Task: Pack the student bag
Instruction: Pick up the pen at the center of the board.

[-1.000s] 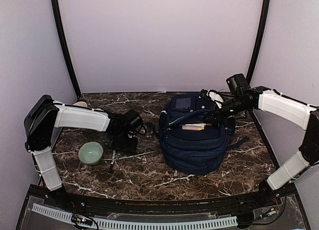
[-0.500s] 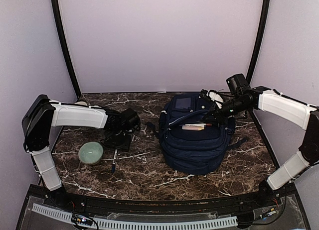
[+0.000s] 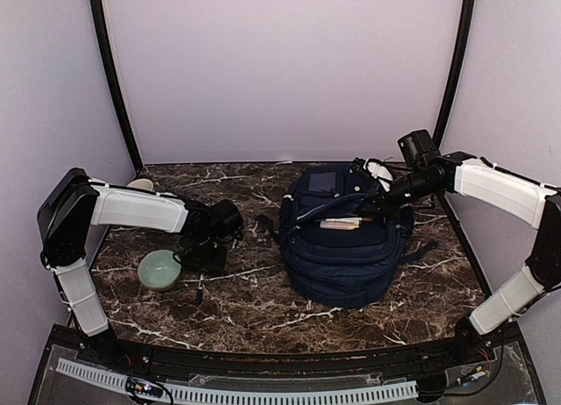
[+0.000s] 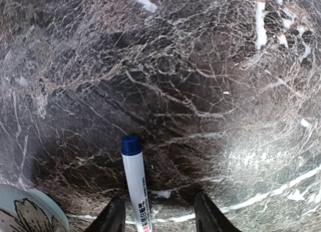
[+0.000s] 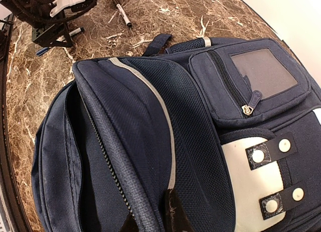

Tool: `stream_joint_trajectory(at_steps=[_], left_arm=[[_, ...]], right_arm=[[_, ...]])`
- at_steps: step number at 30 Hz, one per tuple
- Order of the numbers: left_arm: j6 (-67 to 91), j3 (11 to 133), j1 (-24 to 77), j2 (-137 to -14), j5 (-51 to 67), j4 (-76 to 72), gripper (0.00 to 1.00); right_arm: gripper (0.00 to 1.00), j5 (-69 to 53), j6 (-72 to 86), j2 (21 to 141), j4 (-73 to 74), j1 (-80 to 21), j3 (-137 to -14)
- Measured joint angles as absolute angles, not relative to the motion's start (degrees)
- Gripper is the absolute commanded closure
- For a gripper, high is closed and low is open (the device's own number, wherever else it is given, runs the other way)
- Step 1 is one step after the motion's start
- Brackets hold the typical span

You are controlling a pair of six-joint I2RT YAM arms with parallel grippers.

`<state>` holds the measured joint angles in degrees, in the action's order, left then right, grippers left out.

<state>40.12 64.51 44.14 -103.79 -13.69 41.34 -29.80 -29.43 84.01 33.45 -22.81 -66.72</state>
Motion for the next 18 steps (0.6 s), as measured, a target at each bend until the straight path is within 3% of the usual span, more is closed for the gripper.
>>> stream_joint_trajectory(at_steps=[7,18], left_arm=[[41.32,62.89,44.47,-102.74,-11.25,38.98,0.7],[42.17,61.73,50.74,-101.54,-7.97,40.82,0.74]], right_arm=[[1.0,-29.82,-29.61,84.01,33.47,-22.81,-66.72],[1.0,-30.02,-29.71,84.01,33.52,-22.81,-66.72]])
